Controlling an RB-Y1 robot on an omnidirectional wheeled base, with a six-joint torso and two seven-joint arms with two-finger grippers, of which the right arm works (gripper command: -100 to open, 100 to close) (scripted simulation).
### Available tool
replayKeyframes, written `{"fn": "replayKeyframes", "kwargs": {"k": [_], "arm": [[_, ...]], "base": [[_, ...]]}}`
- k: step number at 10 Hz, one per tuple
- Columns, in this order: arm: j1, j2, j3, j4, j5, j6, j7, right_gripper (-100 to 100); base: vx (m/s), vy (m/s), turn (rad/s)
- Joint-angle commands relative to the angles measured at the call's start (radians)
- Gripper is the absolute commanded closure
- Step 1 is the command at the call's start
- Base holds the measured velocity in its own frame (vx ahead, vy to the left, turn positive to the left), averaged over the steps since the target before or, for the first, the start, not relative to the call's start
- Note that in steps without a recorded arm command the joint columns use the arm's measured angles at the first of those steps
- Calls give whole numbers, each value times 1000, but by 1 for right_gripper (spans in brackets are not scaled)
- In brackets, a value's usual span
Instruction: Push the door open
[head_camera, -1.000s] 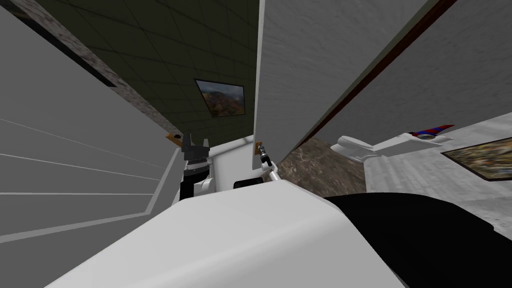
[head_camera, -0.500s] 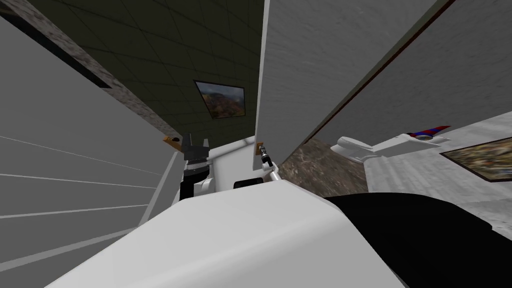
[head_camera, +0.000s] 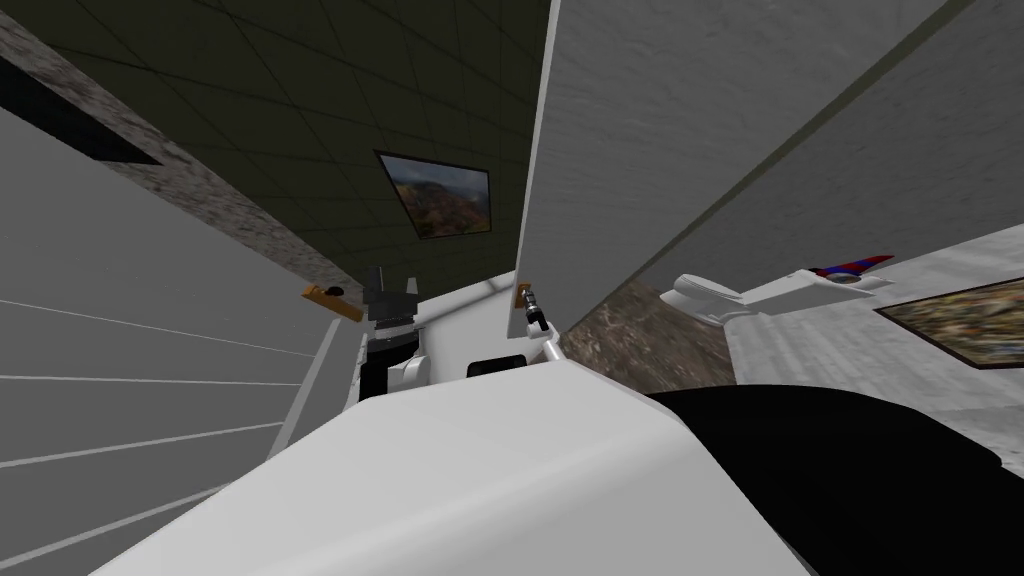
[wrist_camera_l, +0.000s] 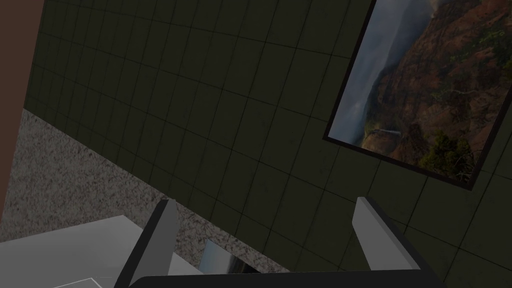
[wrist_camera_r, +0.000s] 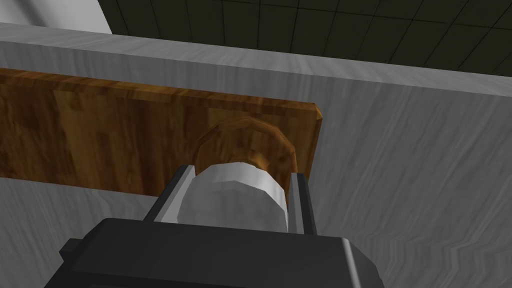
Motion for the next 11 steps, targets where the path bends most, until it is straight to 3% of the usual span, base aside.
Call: {"fn": "replayKeyframes", "kwargs": {"k": [1, 9, 10, 11], "arm": [[2, -16, -33, -10, -6, 4, 1, 100], [-15, -15, -130, 9, -20, 5, 17, 100], [-15, -15, -130, 9, -20, 5, 17, 100], [-18, -12, -152, 13, -23, 6, 20, 100]], "base": [[178, 95, -76], [165, 114, -84], [86, 24, -1], [115, 49, -69]]}}
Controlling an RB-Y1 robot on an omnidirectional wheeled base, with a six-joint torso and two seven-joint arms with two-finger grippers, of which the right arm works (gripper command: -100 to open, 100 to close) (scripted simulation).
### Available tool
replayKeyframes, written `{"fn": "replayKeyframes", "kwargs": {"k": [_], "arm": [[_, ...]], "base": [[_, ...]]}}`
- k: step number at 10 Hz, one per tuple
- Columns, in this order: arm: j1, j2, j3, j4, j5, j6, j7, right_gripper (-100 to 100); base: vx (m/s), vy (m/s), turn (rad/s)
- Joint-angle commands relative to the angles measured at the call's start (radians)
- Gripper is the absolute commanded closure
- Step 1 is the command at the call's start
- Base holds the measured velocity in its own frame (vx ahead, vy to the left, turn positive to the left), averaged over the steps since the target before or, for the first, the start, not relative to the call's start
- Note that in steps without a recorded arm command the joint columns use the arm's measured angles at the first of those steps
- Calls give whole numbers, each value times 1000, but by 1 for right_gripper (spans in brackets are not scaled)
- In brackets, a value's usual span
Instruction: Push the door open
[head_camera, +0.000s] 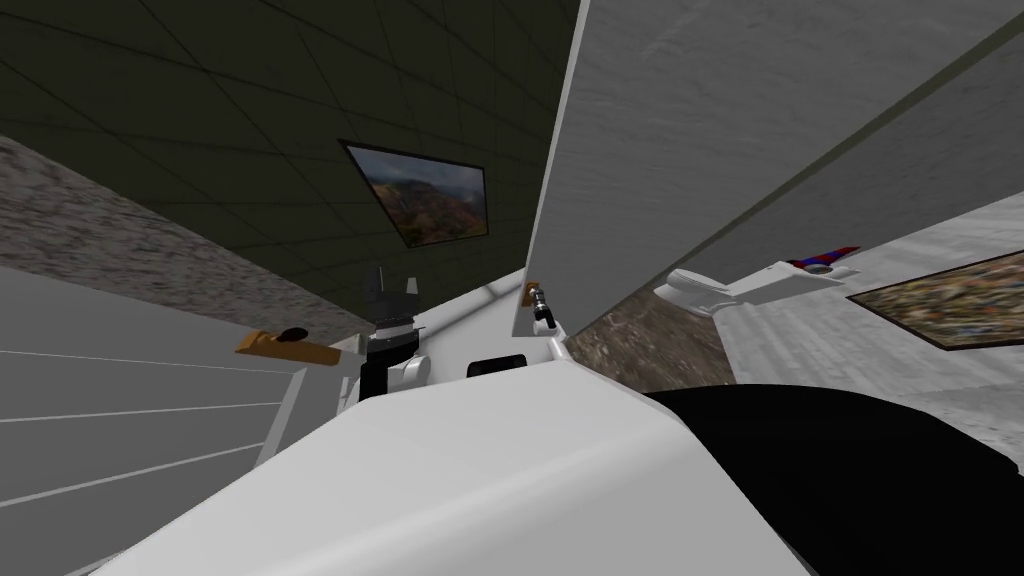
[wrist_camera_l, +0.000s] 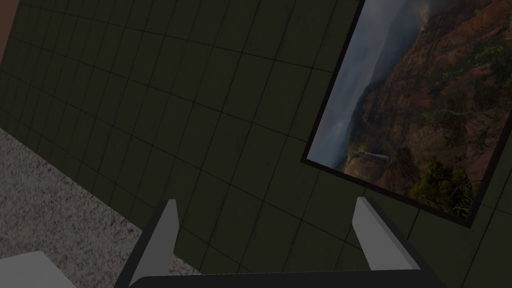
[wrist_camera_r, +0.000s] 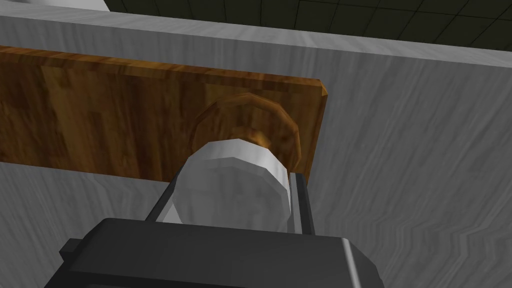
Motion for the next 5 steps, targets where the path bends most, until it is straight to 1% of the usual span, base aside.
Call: {"fn": "replayKeyframes", "kwargs": {"k": [1, 3, 5], "arm": [[2, 1, -32, -8, -3, 0, 7, 100], [-2, 8, -57, -3, -7, 0, 11, 100], [-6, 16, -78, 1, -10, 0, 14, 100]], "base": [[183, 101, -101], [213, 128, -109], [163, 128, -76]]}}
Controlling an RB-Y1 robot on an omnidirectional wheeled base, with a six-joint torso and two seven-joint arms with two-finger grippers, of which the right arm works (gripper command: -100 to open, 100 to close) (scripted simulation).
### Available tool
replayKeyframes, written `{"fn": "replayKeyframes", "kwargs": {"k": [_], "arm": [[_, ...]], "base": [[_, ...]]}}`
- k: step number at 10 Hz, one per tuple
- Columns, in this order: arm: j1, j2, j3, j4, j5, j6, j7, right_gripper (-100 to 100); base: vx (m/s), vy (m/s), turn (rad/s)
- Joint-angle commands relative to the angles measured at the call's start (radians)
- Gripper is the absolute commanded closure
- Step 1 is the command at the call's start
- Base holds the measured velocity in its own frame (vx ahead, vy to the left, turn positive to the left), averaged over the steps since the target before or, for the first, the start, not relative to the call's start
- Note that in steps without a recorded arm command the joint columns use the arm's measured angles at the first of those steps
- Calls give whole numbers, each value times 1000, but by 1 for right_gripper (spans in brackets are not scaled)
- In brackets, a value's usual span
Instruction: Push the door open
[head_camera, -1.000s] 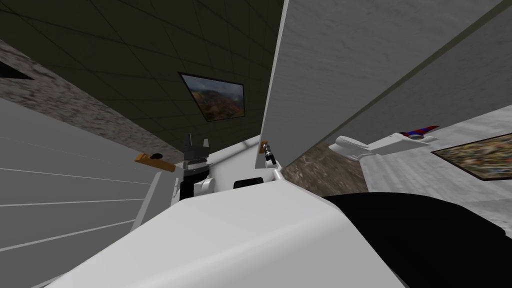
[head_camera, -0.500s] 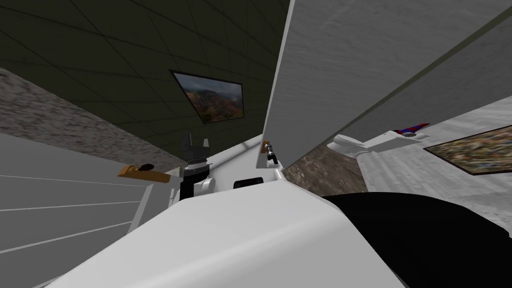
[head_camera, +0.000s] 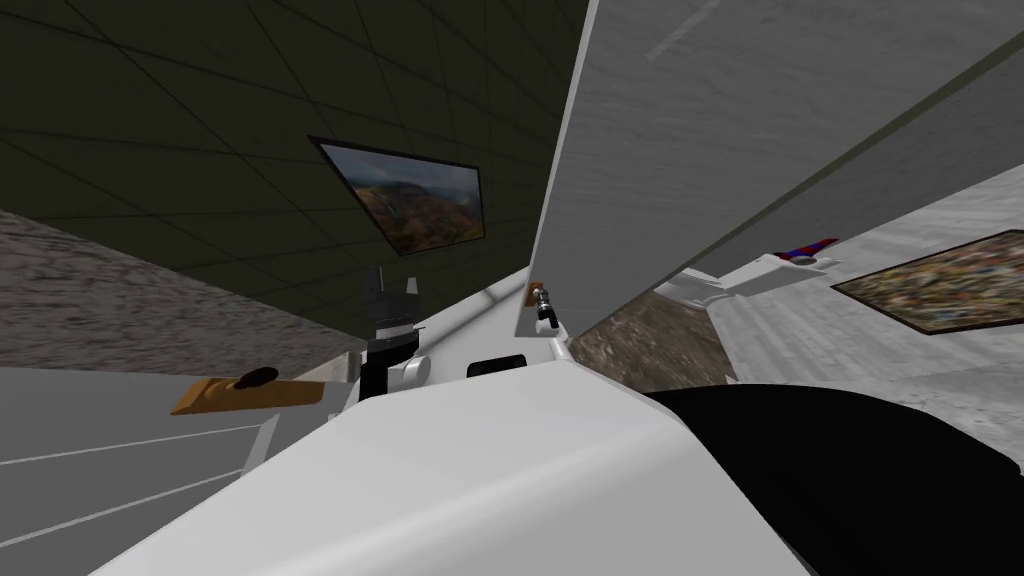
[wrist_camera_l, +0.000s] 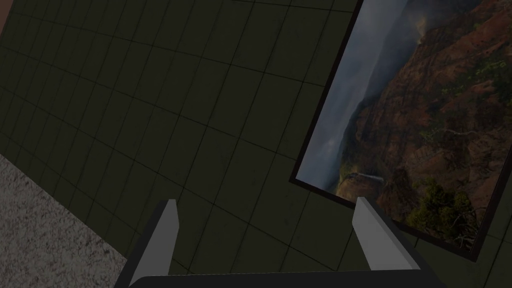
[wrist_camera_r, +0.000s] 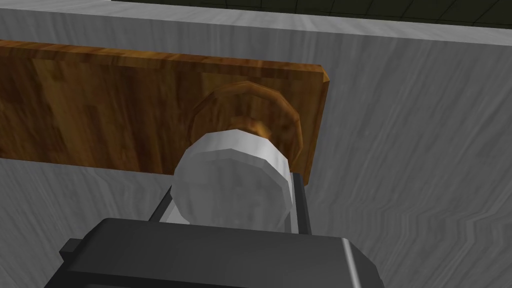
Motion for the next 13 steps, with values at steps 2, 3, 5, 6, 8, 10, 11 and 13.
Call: {"fn": "replayKeyframes", "kwargs": {"k": [2, 3, 5, 6, 8, 10, 11, 13], "arm": [[-6, 11, -25, 0, -4, 2, 3, 100], [-8, 15, -32, 1, -5, 2, 4, 100], [-5, 3, -47, 3, -7, 3, 6, 100], [-6, 2, -52, 4, -8, 3, 7, 100], [-9, -2, -74, 8, -11, 2, 11, 100], [-13, -5, -99, 13, -15, 0, 15, 100], [-15, -5, -112, 16, -18, 0, 18, 100], [-18, -2, -137, 20, -21, -2, 22, 100]], "base": [[176, 84, -61], [173, 60, -60], [101, 21, -37], [171, 60, -59], [188, 66, -64], [204, 91, -72], [200, 112, -94], [194, 88, -89]]}}
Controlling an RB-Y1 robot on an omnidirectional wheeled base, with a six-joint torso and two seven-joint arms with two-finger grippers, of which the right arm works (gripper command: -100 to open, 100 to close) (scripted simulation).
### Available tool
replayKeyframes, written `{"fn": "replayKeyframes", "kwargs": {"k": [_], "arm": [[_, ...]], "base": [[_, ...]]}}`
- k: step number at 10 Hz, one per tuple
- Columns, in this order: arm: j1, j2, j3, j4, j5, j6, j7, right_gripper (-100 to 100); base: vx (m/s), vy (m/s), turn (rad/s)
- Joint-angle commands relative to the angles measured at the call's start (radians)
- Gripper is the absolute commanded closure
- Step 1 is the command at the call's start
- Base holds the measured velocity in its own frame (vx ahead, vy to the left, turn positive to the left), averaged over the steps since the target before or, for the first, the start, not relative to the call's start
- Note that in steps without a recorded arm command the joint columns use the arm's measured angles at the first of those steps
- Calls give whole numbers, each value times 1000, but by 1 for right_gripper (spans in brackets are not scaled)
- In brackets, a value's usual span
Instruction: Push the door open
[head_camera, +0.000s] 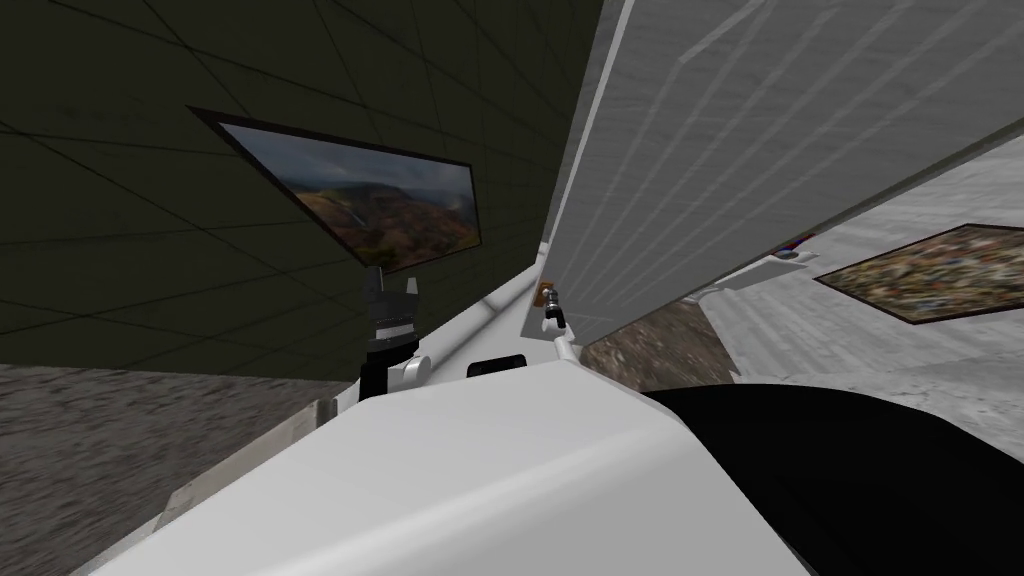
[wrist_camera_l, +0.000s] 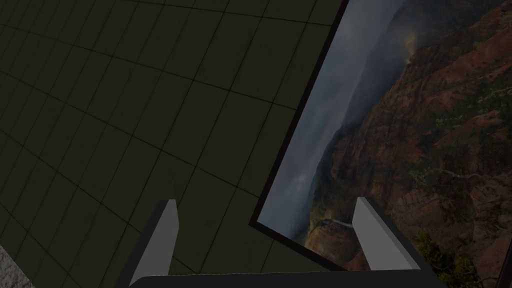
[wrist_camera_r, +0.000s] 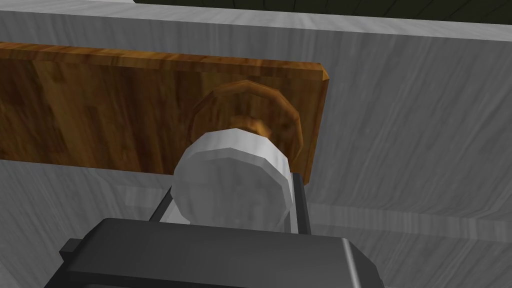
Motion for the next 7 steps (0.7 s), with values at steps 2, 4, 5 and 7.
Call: {"fn": "replayKeyframes", "kwargs": {"k": [2, 4, 5, 7], "arm": [[-5, 10, -23, -3, -3, 0, 6, 100], [0, 7, -31, -2, -4, 1, 8, 100], [1, 1, -47, -3, -7, 0, 10, 100], [2, -2, -68, -4, -11, 0, 15, 100]], "base": [[163, 55, -63], [120, 45, -46], [129, 13, -47], [234, 47, -61]]}}
